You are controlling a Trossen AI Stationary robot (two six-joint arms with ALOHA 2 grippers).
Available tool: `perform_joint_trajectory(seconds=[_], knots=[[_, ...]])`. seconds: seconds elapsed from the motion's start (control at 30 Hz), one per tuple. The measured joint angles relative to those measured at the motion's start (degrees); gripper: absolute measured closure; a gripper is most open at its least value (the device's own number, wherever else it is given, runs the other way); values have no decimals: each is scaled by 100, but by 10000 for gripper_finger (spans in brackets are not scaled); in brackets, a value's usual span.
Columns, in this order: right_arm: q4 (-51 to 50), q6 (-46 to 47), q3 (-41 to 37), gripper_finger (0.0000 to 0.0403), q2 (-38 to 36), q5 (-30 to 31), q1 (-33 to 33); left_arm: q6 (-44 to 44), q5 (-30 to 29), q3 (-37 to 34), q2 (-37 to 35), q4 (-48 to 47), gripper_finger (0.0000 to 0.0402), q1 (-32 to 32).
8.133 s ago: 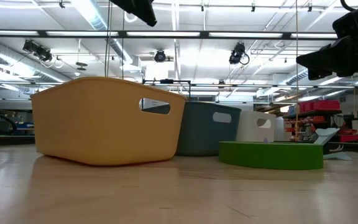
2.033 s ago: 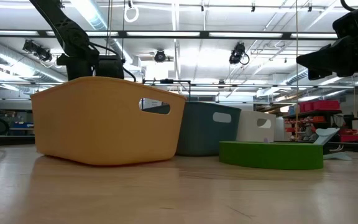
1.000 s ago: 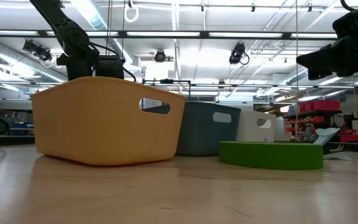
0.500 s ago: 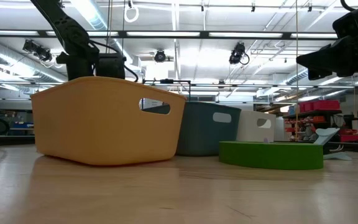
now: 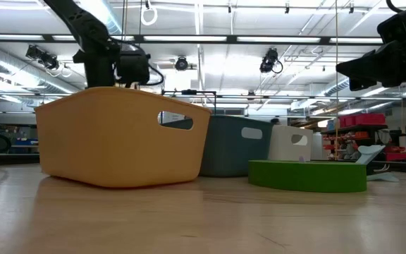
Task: Pick and place Stapler, Stapler remover, tape
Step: Put the top light blue staple remover into the blue bin
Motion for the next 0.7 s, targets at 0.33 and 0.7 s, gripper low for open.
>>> perform_joint_trajectory(seconds=[0.33,0.7], knots=[[0,1,-1,390,0,0,-1,0,3,1155,0,-182,262,-5],[0,2,0,390,2,0,0,0,294,2069,0,-145,262,-292]])
